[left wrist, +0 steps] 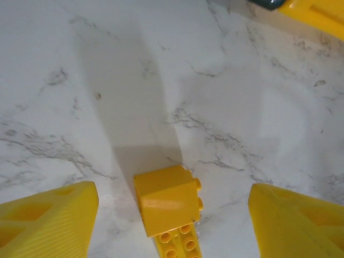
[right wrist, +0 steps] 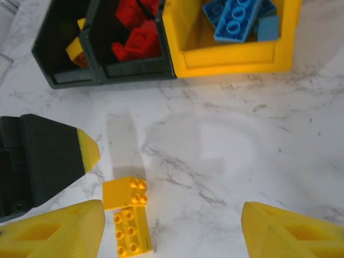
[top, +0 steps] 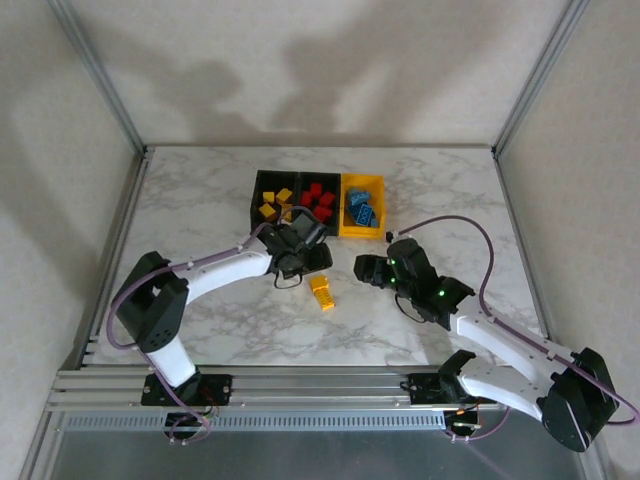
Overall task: Sort the legos into containers by color
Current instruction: Pick up the lego from the center of the table.
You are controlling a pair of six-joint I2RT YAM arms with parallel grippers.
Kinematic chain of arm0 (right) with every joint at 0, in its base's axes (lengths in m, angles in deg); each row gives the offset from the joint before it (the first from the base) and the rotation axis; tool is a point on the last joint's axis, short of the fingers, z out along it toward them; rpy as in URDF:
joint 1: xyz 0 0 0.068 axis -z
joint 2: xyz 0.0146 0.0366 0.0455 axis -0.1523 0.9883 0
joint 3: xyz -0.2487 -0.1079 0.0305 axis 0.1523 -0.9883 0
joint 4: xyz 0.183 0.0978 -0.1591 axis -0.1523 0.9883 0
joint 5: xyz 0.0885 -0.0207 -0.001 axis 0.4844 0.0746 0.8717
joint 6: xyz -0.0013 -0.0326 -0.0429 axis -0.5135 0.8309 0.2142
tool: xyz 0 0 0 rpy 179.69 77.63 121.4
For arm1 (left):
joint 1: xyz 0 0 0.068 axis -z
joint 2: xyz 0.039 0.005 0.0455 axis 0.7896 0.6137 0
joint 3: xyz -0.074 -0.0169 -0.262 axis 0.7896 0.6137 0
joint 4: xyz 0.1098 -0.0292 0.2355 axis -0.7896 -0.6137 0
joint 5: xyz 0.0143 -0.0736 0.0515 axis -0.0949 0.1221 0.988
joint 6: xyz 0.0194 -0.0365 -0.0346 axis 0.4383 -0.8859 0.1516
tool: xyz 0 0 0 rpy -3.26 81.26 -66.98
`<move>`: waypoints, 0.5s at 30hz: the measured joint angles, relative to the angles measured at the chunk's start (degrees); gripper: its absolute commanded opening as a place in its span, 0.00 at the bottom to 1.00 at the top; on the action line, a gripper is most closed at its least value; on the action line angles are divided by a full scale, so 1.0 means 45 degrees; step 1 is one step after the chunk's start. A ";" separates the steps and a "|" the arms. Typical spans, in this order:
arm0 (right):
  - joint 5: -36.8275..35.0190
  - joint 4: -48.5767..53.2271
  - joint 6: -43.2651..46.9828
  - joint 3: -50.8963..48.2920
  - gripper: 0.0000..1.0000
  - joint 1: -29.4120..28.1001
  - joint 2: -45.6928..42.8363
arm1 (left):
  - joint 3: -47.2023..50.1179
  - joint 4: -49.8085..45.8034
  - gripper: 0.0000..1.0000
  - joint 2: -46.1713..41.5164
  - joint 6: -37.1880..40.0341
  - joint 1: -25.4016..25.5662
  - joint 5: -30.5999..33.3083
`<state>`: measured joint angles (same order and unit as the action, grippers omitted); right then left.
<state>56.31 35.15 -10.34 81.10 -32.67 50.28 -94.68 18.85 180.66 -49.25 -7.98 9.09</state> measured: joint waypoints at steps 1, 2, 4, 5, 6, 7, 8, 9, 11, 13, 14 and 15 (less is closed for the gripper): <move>0.0010 0.0015 -0.0034 -0.0141 0.68 0.0000 -0.0044 | -0.0010 0.0015 0.72 0.0160 -0.0092 0.0083 -0.0024; 0.0015 0.0063 -0.0083 -0.0253 0.68 0.0000 -0.0102 | -0.0019 0.0019 0.72 0.0350 -0.0165 0.0165 -0.0029; 0.0010 0.0160 -0.0175 -0.0442 0.68 0.0005 -0.0277 | -0.0039 0.0015 0.72 0.0685 -0.0243 0.0306 -0.0039; 0.0010 0.0238 -0.0219 -0.0505 0.68 0.0010 -0.0389 | -0.0039 0.0010 0.71 0.0855 -0.0291 0.0393 -0.0044; 0.0005 0.0291 -0.0233 -0.0534 0.68 0.0010 -0.0471 | -0.0039 0.0015 0.71 0.0986 -0.0335 0.0452 -0.0078; 0.0005 0.0345 -0.0257 -0.0544 0.68 0.0010 -0.0549 | -0.0058 0.0015 0.71 0.1156 -0.0389 0.0534 -0.0136; 0.0005 0.0340 -0.0262 -0.0544 0.68 0.0010 -0.0602 | -0.0102 0.0019 0.70 0.1316 -0.0432 0.0612 -0.0199; 0.0005 0.0330 -0.0267 -0.0544 0.68 0.0010 -0.0627 | -0.0189 0.0010 0.69 0.1477 -0.0481 0.0685 -0.0219; 0.0005 0.0335 -0.0267 -0.0544 0.67 0.0010 -0.0636 | -0.0408 0.0015 0.66 0.1792 -0.0534 0.0840 -0.0223; 0.0005 0.0330 -0.0262 -0.0544 0.67 0.0010 -0.0636 | -0.0617 0.0029 0.63 0.2035 -0.0549 0.0933 -0.0223; 0.0005 0.0335 -0.0262 -0.0544 0.67 0.0010 -0.0636 | -0.0680 0.0078 0.60 0.2157 -0.0578 0.0947 -0.0223; 0.0005 0.0335 -0.0262 -0.0544 0.67 0.0010 -0.0636 | -0.0714 0.0092 0.58 0.2239 -0.0578 0.0981 -0.0219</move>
<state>56.34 36.66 -11.52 78.66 -32.63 47.42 -97.89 19.27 190.74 -51.86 -3.57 8.11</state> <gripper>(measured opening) 0.676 0.622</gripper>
